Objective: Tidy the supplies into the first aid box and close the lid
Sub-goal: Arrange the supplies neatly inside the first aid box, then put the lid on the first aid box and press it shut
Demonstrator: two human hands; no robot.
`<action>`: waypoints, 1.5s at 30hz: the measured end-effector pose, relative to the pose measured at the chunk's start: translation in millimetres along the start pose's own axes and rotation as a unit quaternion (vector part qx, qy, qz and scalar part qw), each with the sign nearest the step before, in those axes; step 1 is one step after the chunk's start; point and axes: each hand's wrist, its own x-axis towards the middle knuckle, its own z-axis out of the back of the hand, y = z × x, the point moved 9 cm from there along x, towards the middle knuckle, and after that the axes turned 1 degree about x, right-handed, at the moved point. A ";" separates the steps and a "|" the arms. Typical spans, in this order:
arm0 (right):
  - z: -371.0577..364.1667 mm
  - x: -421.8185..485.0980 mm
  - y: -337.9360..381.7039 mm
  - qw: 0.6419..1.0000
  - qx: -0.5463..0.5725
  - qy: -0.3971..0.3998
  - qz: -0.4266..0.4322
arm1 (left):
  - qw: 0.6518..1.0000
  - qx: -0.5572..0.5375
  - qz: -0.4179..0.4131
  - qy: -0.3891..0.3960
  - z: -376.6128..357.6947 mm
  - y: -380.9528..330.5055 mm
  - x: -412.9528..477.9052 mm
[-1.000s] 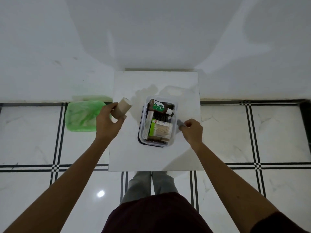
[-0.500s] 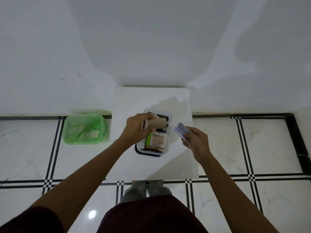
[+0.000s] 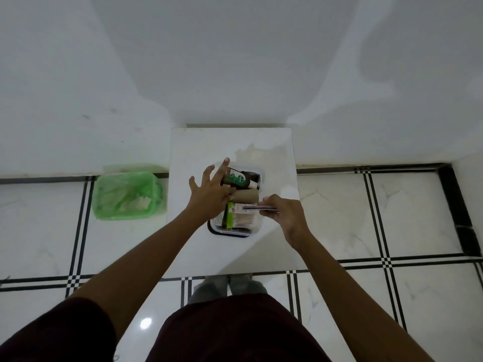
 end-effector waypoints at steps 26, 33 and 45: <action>-74.3 -36.4 -14.3 0.722 -0.531 0.155 0.416 | 0.867 -0.411 0.216 0.180 -27.1 33.2 -47.2; 18.6 11.3 -28.1 0.925 -0.323 -0.176 0.096 | 0.821 -0.505 0.235 0.126 -20.0 36.9 -58.5; -15.7 64.1 -109.0 0.933 -0.343 -0.071 -0.081 | 0.793 -0.524 0.310 0.007 -9.3 87.9 -101.9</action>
